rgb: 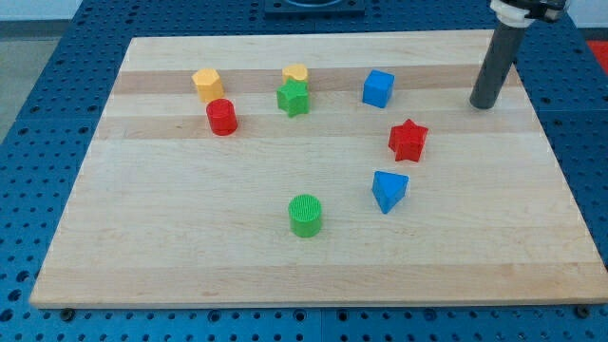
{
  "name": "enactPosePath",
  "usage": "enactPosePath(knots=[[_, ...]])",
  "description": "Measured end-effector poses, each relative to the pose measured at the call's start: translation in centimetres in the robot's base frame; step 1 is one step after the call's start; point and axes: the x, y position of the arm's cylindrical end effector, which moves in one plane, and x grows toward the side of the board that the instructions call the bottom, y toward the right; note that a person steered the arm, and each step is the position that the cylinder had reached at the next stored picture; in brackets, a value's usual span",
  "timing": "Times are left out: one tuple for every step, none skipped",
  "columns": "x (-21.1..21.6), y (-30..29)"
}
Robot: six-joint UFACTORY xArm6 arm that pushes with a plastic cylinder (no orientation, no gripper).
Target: Move the red star slightly right side
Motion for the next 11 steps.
enactPosePath(knots=[[0.0, 0.0], [-0.2, -0.2], [-1.2, -0.5], [-1.1, -3.1], [-0.3, -6.4], [0.0, -9.0], [1.1, -10.3], [3.2, -10.4], [3.6, -12.4], [3.6, -14.5], [5.0, -14.8]])
